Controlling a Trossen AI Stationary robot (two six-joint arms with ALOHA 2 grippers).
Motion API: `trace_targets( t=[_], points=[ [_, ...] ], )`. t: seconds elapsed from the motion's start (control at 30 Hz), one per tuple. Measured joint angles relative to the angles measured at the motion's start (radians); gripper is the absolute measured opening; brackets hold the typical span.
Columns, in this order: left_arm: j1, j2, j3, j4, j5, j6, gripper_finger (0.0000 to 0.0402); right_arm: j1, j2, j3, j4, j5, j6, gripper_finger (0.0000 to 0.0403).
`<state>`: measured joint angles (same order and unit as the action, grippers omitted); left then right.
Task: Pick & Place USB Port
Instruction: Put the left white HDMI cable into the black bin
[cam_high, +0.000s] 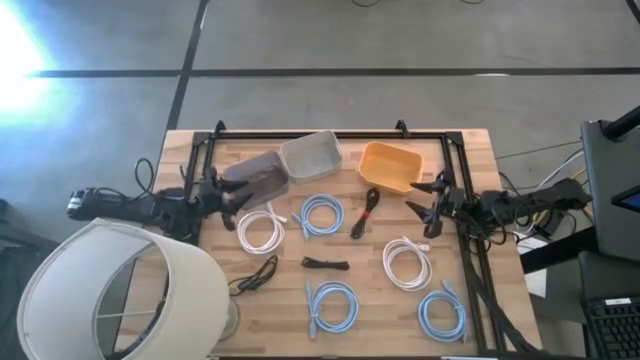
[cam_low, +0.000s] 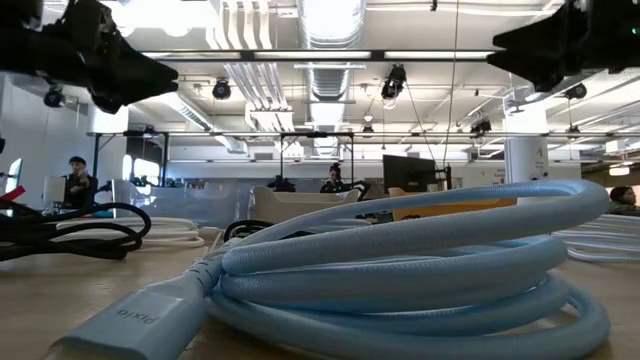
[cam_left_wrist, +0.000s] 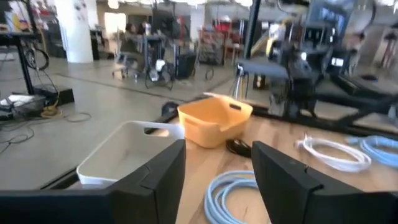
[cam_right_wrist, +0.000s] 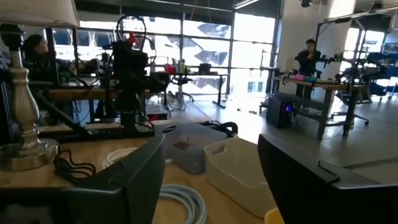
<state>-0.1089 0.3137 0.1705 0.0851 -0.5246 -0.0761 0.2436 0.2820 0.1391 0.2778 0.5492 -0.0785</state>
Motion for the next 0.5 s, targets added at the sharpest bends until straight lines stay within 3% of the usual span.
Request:
trace_targets(
  t=[0.27,0.5],
  points=[
    [0.0,0.211,0.164,-0.143,0.091,-0.003,0.0188,-0.036,0.168,0.149,-0.02,0.003,0.008,0.0266],
    [0.0,0.374,0.276,-0.329,0.115,-0.026,0.0188,-0.053,0.304,0.248,-0.169,0.002,0.105,0.0265]
  ],
)
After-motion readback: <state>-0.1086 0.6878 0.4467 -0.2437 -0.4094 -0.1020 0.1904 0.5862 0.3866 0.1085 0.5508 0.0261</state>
